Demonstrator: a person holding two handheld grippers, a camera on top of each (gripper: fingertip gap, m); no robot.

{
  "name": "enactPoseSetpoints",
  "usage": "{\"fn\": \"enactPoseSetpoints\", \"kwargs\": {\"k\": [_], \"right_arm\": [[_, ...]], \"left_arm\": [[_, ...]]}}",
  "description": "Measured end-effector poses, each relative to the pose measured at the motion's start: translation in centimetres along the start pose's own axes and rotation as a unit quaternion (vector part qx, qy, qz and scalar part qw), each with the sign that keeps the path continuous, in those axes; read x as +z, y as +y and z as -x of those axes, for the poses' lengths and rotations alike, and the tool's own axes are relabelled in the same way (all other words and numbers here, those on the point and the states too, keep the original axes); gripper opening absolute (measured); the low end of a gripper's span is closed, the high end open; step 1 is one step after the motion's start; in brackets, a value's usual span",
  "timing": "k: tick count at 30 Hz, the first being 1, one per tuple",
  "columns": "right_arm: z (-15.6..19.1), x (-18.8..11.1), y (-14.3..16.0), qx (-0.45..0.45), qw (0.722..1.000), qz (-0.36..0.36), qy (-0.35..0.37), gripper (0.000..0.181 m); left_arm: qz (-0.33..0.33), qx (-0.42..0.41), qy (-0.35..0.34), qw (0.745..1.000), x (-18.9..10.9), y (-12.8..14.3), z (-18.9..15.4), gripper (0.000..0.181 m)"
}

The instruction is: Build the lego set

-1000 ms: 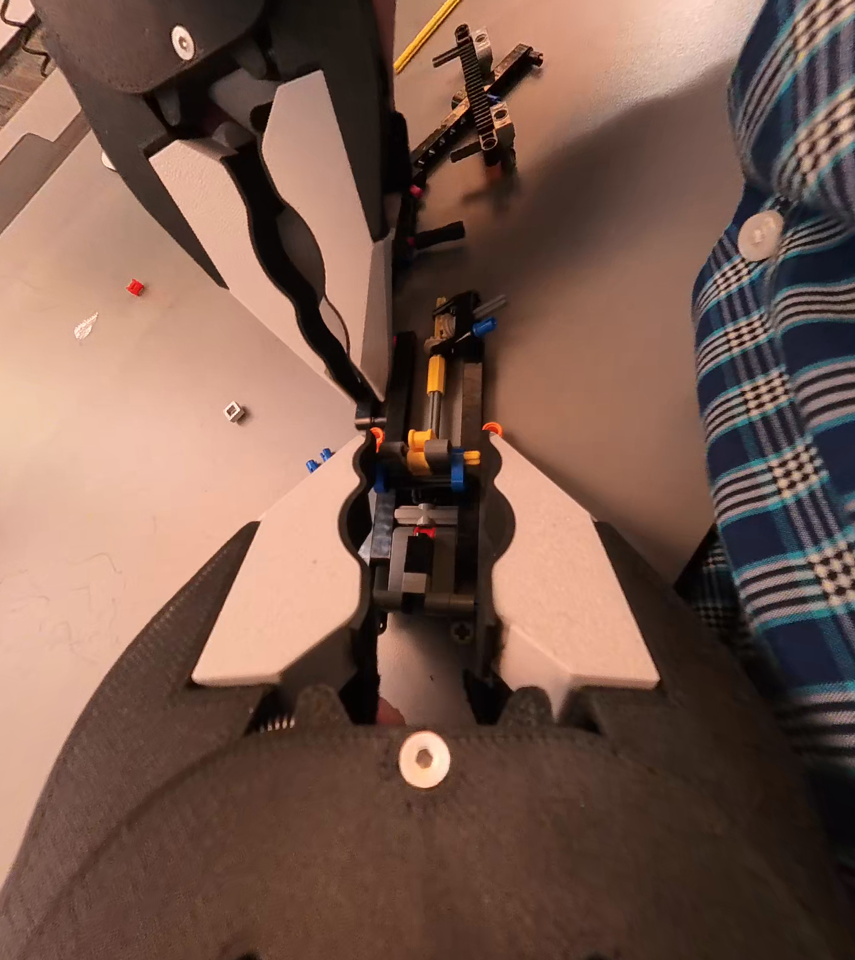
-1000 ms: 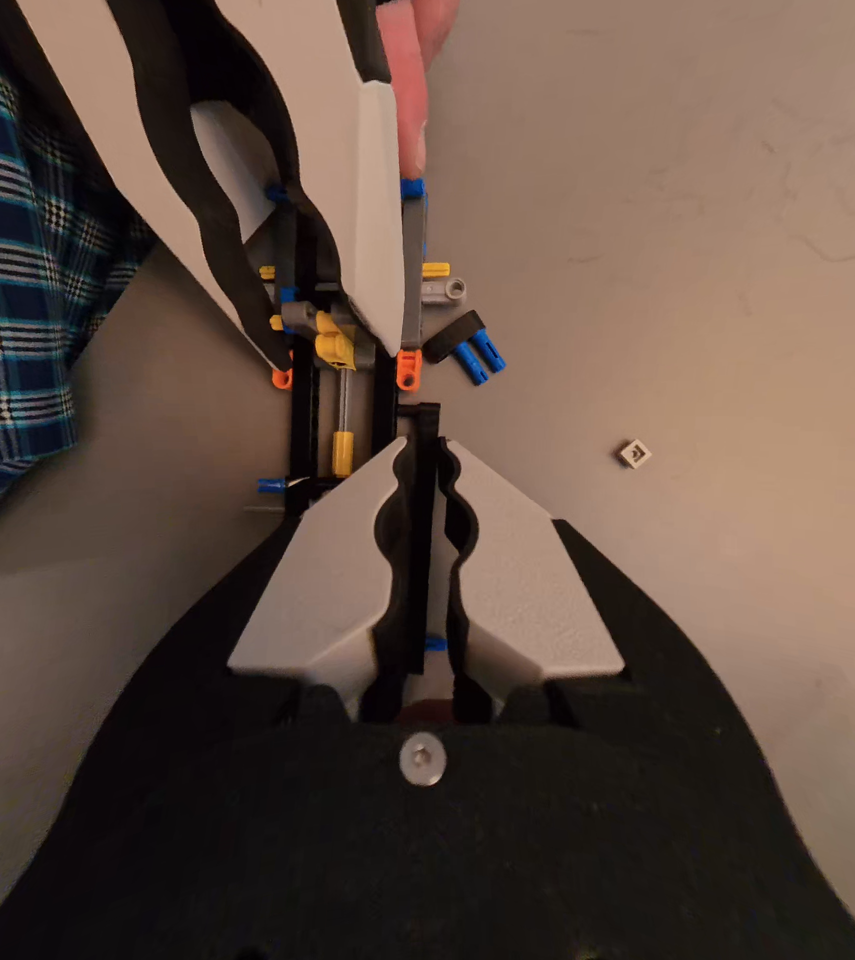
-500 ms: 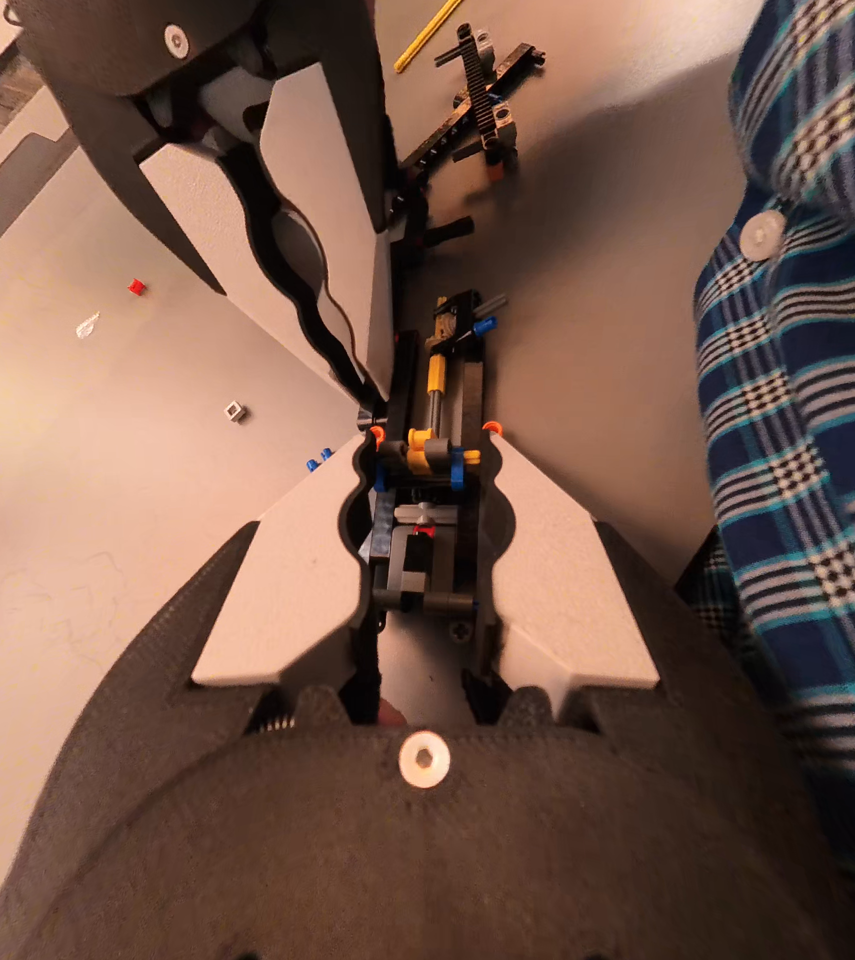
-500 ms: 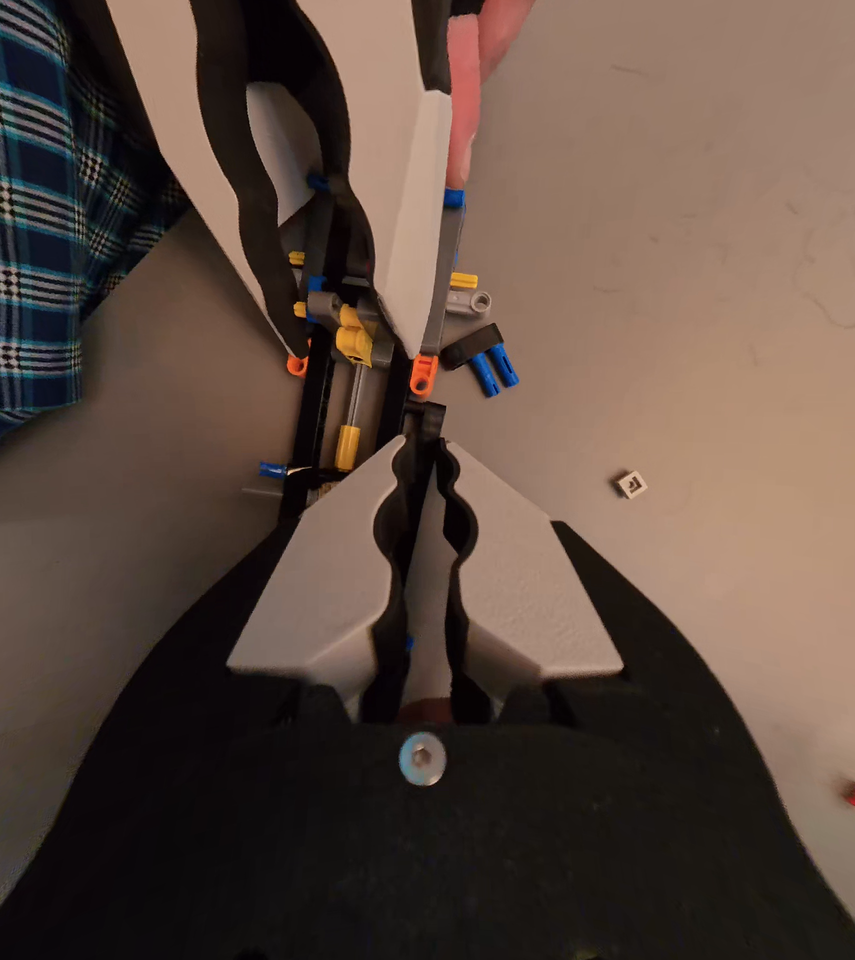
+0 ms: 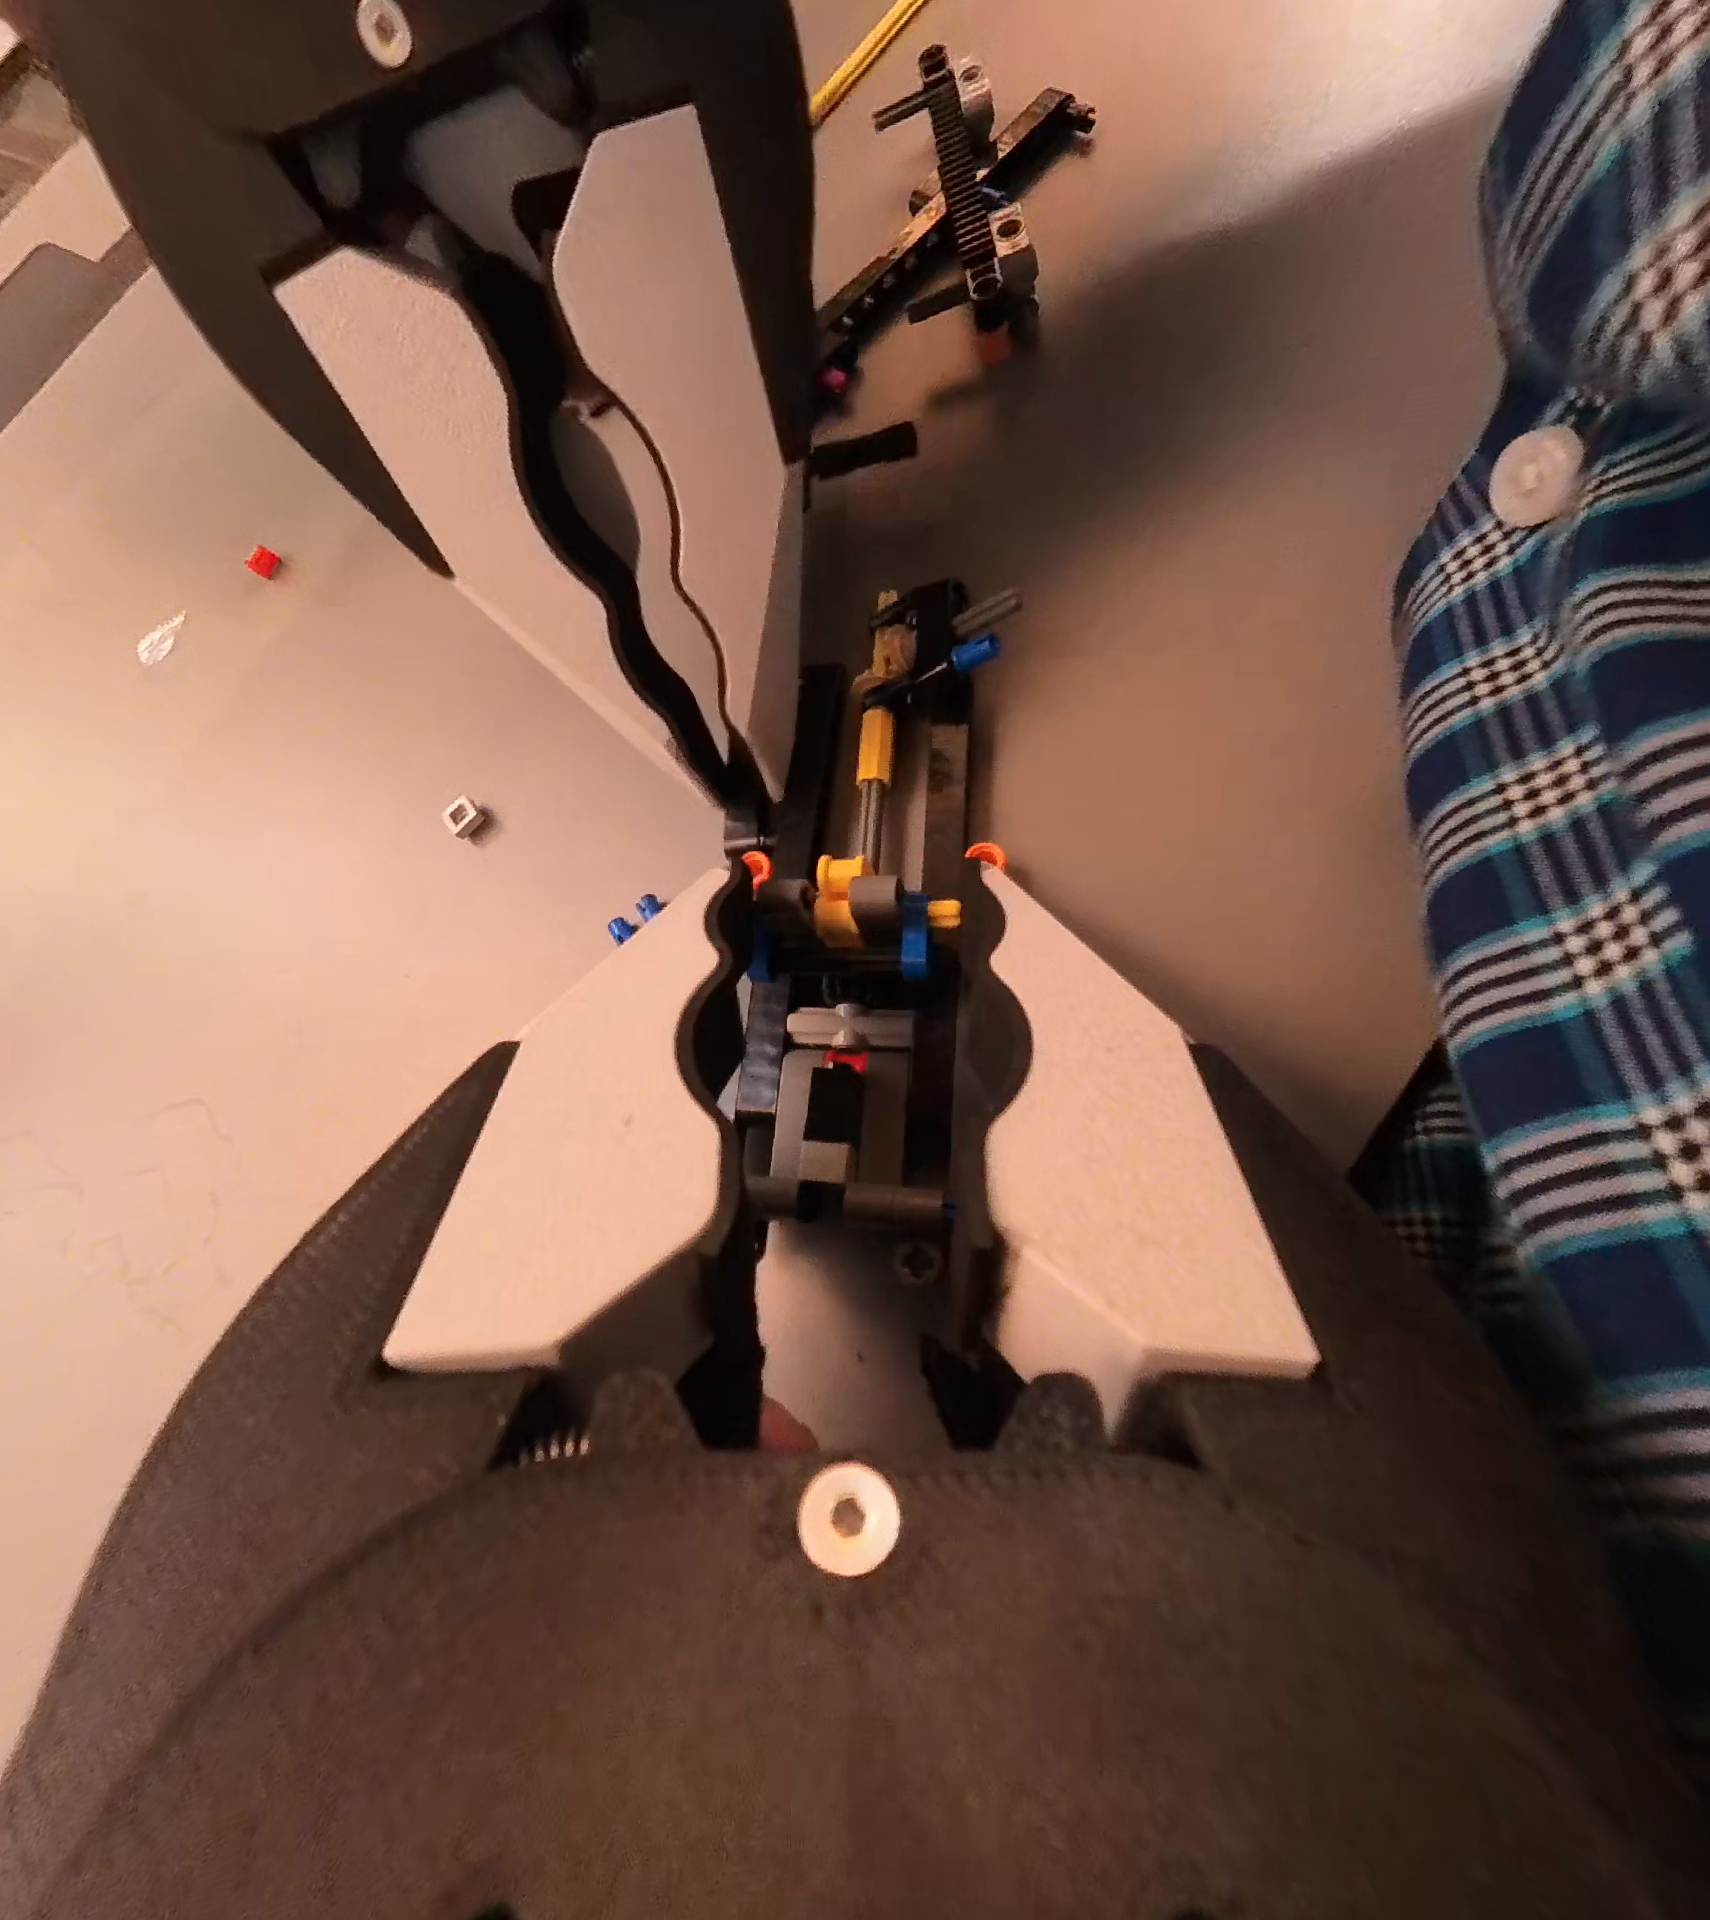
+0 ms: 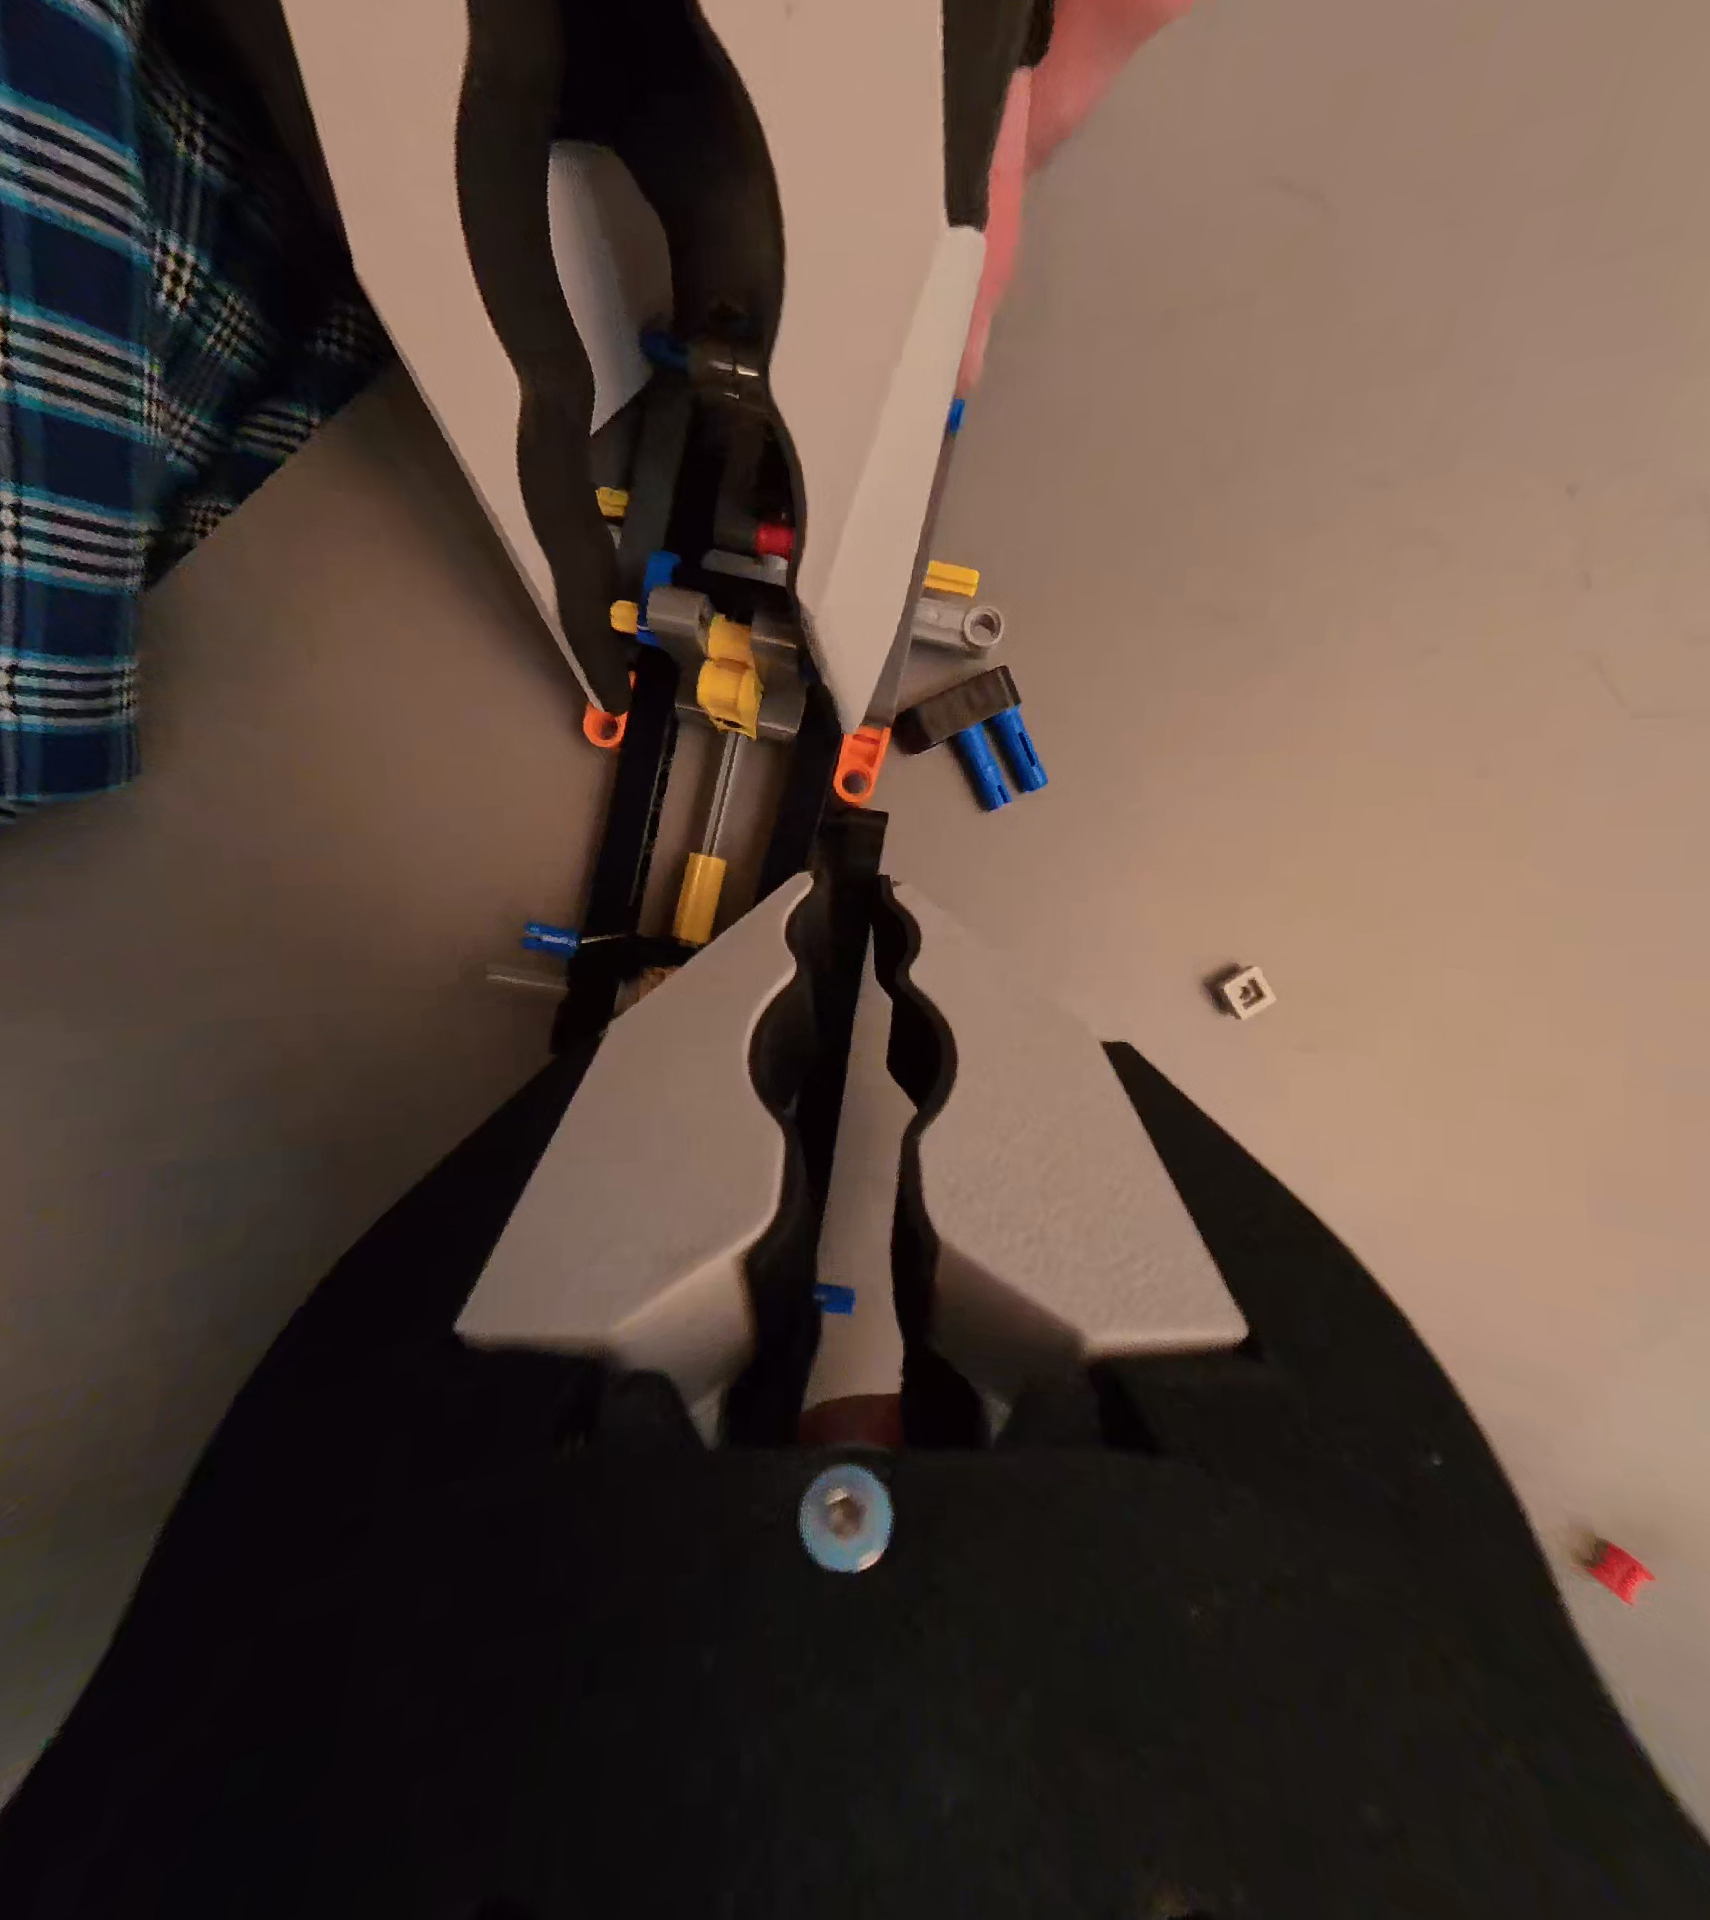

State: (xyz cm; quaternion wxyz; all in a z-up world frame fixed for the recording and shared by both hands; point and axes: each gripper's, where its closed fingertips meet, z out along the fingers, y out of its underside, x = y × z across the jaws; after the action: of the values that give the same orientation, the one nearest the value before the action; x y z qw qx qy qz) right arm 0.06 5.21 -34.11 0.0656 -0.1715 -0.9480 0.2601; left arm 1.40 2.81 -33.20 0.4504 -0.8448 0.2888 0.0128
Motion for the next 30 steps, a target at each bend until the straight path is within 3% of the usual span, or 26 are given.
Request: {"fn": "enactPoseSetpoints", "kwargs": {"k": [6,12,30], "right_arm": [[-0.41,-0.16,-0.13,0.086,0.996,-0.028,-0.019,0.005],[-0.29,-0.6,-0.1,0.125,0.991,-0.037,-0.024,0.018],[0.35,0.15,-0.82,0.061,0.998,-0.021,0.021,0.013]], "left_arm": [[0.003,-0.003,-0.007,1.0,-0.08,0.07,0.23,0.039],[0.003,-0.004,-0.006,1.0,-0.27,0.11,0.14,0.039],[0.004,-0.005,-0.008,1.0,-0.38,0.14,0.05,0.039]]}}
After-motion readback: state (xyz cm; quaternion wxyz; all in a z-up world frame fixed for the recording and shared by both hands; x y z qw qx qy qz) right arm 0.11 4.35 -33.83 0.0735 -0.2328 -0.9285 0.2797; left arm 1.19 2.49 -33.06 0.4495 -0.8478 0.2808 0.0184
